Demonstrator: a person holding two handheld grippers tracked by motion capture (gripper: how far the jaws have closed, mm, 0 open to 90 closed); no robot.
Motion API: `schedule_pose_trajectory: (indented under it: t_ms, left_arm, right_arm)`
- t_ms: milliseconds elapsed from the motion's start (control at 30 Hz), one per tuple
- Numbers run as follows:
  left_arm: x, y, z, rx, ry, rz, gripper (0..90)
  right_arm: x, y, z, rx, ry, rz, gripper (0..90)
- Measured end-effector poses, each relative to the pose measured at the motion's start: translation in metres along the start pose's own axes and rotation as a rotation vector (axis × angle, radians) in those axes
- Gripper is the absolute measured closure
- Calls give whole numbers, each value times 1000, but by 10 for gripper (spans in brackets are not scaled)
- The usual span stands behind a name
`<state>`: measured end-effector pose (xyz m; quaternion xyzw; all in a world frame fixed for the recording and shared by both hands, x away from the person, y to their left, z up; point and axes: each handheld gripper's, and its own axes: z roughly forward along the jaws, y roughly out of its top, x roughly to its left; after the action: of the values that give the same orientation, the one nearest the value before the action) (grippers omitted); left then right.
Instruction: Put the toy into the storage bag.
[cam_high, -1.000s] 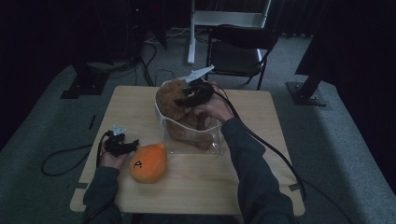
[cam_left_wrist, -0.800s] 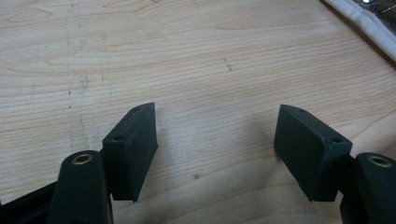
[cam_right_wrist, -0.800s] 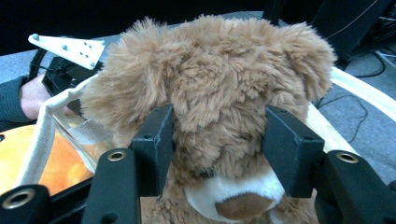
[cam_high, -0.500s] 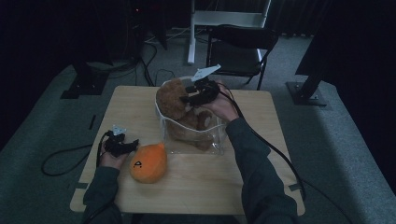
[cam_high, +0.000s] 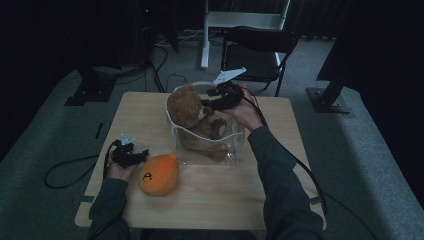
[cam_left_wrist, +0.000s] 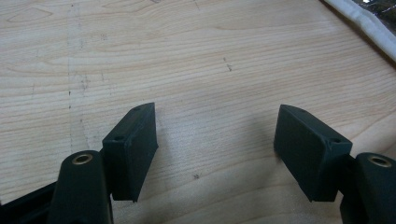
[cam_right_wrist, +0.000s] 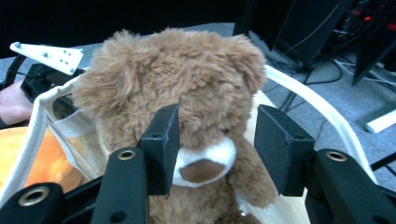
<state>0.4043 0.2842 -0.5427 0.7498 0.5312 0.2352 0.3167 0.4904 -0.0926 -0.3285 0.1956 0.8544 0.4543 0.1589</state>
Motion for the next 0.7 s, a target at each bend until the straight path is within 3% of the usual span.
schedule_pose_trajectory:
  t_ms: [700]
  left_arm:
    - [0, 0, 0, 0, 0, 0, 306]
  right_arm:
    - [-15, -15, -37, -51, -101, 48, 474]
